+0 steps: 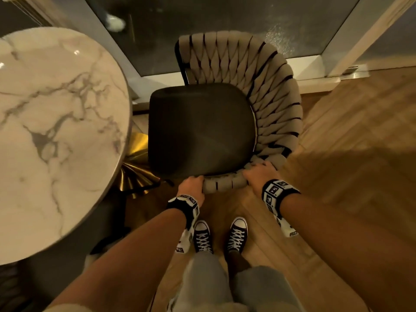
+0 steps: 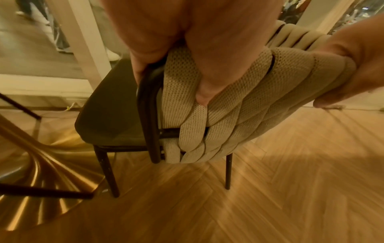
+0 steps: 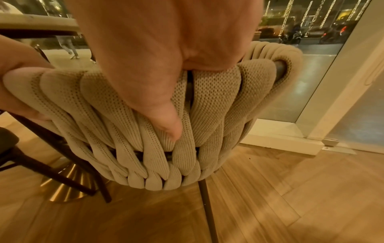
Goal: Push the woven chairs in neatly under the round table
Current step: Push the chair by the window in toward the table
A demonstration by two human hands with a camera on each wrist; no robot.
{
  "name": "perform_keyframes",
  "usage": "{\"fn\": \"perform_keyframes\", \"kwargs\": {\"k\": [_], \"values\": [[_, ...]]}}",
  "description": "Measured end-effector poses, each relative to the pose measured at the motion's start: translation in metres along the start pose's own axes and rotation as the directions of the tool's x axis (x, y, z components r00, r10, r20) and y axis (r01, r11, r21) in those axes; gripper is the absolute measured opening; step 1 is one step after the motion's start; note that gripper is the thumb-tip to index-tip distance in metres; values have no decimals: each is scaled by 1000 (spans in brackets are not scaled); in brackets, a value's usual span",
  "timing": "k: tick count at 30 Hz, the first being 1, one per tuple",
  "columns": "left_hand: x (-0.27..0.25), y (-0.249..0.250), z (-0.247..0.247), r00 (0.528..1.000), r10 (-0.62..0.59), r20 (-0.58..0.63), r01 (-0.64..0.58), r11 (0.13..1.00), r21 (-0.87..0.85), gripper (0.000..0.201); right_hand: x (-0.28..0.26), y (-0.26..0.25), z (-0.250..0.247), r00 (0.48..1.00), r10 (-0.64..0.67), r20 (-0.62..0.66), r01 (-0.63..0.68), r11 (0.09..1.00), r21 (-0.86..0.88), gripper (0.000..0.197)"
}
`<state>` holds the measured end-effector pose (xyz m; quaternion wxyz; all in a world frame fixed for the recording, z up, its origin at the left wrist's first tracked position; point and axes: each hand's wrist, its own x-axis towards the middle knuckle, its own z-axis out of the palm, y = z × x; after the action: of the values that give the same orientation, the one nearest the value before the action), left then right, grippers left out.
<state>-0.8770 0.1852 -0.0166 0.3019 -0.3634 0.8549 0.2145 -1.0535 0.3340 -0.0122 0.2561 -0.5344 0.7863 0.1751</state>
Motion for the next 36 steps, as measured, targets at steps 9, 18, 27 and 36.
{"fn": "perform_keyframes", "kwargs": {"k": [9,18,27,36], "values": [[15,1,-20,996,-57,-75,48,991,-122,16,23,9,-16,991,103,-87,-103,995,1,15],[4,2,-15,998,-42,-41,36,991,-127,13,7,8,3,972,115,-206,-120,993,-8,29],[-25,-22,10,998,61,-24,-62,996,-70,20,-14,-19,19,987,79,-139,-87,995,-50,30],[-10,-21,-1,995,92,-33,-95,988,-121,27,-5,-14,5,985,101,-139,-108,993,-45,30]]}}
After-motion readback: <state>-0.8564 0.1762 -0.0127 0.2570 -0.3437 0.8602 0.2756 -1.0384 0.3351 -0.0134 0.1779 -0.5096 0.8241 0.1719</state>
